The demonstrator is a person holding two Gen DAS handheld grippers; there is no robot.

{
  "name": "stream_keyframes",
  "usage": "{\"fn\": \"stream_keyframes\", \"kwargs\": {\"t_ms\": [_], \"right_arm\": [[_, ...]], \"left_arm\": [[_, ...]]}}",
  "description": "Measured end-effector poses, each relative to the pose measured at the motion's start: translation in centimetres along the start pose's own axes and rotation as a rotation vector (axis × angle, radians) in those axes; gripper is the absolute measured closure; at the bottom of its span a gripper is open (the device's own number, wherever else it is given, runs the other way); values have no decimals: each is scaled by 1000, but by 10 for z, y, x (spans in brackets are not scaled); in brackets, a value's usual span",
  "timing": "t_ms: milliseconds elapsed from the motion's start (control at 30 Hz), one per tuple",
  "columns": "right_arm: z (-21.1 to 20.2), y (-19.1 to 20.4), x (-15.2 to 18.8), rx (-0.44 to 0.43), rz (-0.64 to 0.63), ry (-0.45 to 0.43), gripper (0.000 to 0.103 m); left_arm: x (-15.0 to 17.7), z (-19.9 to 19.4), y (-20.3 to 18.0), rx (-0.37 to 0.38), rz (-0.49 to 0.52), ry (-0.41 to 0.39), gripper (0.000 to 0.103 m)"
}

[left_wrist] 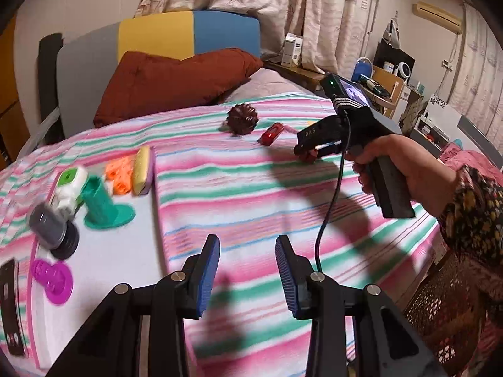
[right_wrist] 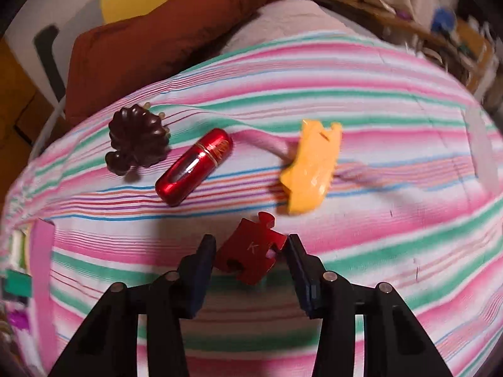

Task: Organize rigid objects
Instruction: 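Grasp the red K puzzle piece with right tool while left tool moves toward the red cylinder, then close left tool around the red cylinder and lift it while right tool holds the puzzle piece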

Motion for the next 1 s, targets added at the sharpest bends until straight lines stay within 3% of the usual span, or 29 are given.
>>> {"fn": "stream_keyframes", "kwargs": {"t_ms": [267,433,633,833,1000], "right_arm": [[-11,-43,3,172,-17,57,56],[-11,-56,0,146,41,70,58],[-8,-59,-6,139,28,77,58],[-2,-65,-15,130,48,76,58],[0,-66,-17,129,43,78,54]], "left_arm": [[-37,55,-37,72,78,46,61],[-64,109,-57,101,133,55,61],[-90,189,-49,56,49,133,62],[-102,237,-55,-29,125,144,61],[-103,256,-67,-77,230,113,61]]}}
Point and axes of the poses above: each gripper's, at about its wrist camera, not at the fingertips, and z roughly the way its jaws point, y to its left, x to its underside, the point moved 1 cm from there along z, roughly the way its jaws point, and after that the axes turned 9 degrees about -y, right-handed, at the moved point
